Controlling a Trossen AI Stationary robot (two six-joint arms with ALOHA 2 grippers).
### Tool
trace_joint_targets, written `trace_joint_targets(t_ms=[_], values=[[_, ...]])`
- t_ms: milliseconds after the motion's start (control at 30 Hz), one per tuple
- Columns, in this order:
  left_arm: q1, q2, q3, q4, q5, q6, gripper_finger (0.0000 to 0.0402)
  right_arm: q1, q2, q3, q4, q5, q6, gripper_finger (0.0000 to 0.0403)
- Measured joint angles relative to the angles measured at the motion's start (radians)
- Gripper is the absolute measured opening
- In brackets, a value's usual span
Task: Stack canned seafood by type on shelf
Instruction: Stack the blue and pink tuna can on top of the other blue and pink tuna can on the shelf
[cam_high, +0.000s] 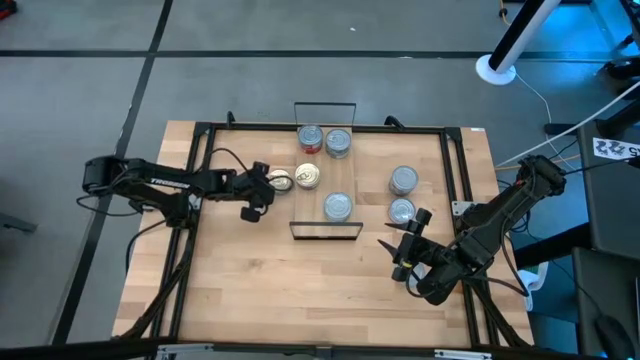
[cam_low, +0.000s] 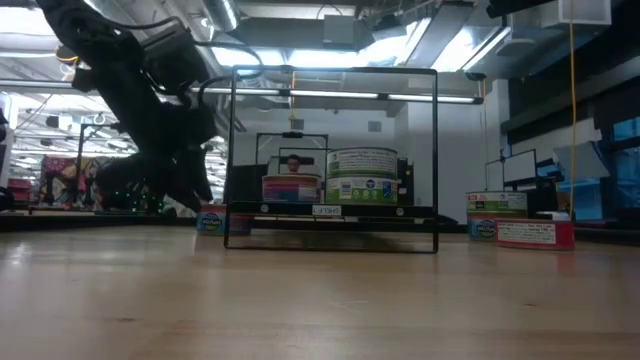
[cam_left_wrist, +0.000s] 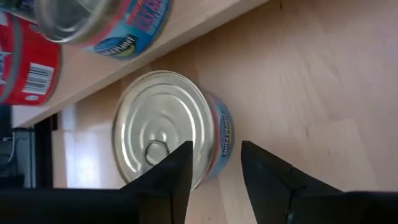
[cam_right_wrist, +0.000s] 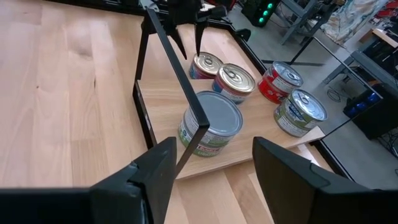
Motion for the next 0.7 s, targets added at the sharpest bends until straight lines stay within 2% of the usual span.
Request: trace_joint_targets(t_ms=[400, 533, 700], values=[[0.000, 0.063, -0.001, 0.056, -0.052, 0.001, 0.0128, 0.000, 0.000, 0.000, 0.006, 0.000, 0.000, 0.0214], [0.000, 0.063, -0.001, 0.053, -0.085, 0.003, 0.0101, 0.000, 0.000, 0.000, 0.006, -0.001, 0.000, 0.0214], [0.000, 0.063, 0.000, 0.055, -0.097, 0.003, 0.0046, 0.000, 0.000, 0.000, 0.006, 0.000, 0.000, 0.0214]])
